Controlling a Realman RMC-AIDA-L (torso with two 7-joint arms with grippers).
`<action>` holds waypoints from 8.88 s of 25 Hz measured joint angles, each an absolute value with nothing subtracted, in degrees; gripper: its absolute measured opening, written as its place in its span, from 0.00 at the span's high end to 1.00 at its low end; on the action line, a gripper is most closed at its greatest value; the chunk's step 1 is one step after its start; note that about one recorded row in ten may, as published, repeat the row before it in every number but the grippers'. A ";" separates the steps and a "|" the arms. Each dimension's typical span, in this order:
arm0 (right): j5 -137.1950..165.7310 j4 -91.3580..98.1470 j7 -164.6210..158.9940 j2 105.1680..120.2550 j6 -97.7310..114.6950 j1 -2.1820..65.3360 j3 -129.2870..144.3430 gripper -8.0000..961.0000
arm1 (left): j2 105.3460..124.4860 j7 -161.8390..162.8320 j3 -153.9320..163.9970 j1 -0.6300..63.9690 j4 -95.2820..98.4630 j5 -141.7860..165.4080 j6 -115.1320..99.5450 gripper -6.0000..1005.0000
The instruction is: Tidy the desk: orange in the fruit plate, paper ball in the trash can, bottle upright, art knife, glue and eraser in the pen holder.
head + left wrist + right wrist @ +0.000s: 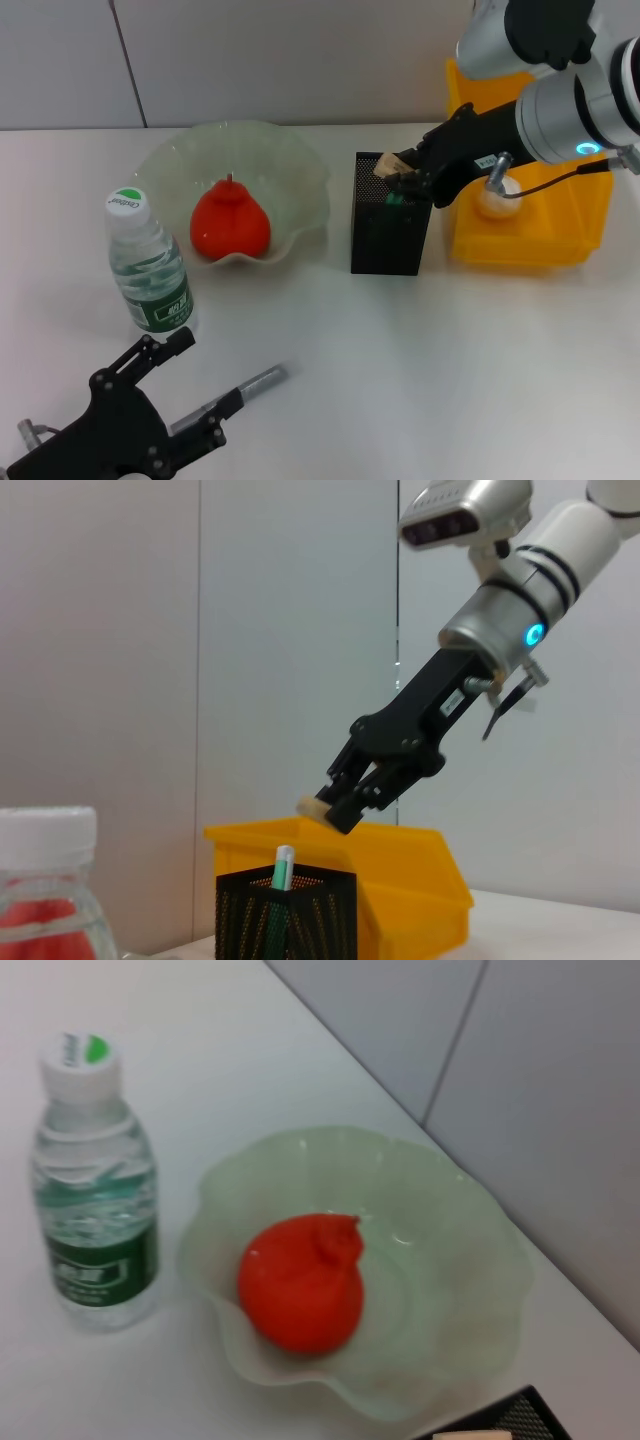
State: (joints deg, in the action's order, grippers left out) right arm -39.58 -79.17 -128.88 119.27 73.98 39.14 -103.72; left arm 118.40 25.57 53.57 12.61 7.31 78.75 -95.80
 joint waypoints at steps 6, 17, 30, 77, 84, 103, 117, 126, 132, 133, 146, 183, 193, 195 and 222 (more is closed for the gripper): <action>-39.52 -74.80 -128.56 119.20 70.00 39.06 -103.78 0.69 | 118.39 25.64 54.25 13.43 7.26 78.75 -95.86 0.18; -39.40 -71.73 -128.33 119.18 66.53 39.56 -103.35 0.68 | 118.35 26.20 54.34 14.65 7.40 78.75 -95.90 0.18; -39.28 -69.18 -127.82 119.18 63.47 39.94 -103.03 0.67 | 118.38 27.17 55.82 15.97 8.00 78.75 -95.64 0.18; -97.30 -49.14 -63.62 118.55 90.95 7.68 -120.24 0.20 | 118.38 44.84 60.22 14.07 23.66 78.81 -96.97 0.19; -89.15 -46.64 -60.93 118.65 91.31 8.84 -120.40 0.20 | 118.51 60.18 69.18 9.90 44.38 81.09 -87.04 0.19; -87.39 -39.23 -56.23 118.43 90.55 10.16 -124.13 0.20 | 118.74 116.08 84.85 13.35 86.93 124.14 -76.25 0.20; -87.20 -37.93 -55.33 118.38 89.14 10.43 -124.19 0.20 | 118.90 132.70 93.24 19.92 88.53 136.71 -78.14 0.20; -86.76 -37.22 -53.77 118.67 89.10 10.37 -124.19 0.20 | 119.07 138.20 95.90 20.57 89.36 140.45 -77.96 0.20; -85.89 -36.58 -51.93 118.59 90.27 10.45 -123.73 0.20 | 119.09 143.61 99.42 23.07 89.40 143.70 -79.43 0.20; -85.89 -36.58 -51.93 118.59 90.27 10.45 -123.73 0.20 | 119.09 143.61 99.42 23.07 89.40 143.70 -79.43 0.20; -85.86 -34.66 -50.54 118.55 90.26 9.94 -123.95 0.20 | 119.18 149.38 102.75 28.77 84.73 147.29 -80.37 0.20; -85.87 -33.04 -50.23 118.48 90.08 10.47 -124.01 0.20 | 119.18 149.22 104.61 34.48 76.94 150.23 -80.65 0.59; -85.87 -33.00 -50.18 118.47 90.08 10.46 -124.01 0.20 | 119.18 149.21 104.59 35.55 74.39 150.34 -80.38 0.67; -85.87 -32.96 -50.18 118.47 90.08 10.45 -124.01 0.20 | 119.18 149.20 104.59 35.58 74.37 150.35 -80.36 0.67; -86.15 -32.96 -50.66 118.38 90.40 10.39 -125.01 0.20 | 119.18 148.65 105.38 35.71 75.80 150.37 -80.68 0.85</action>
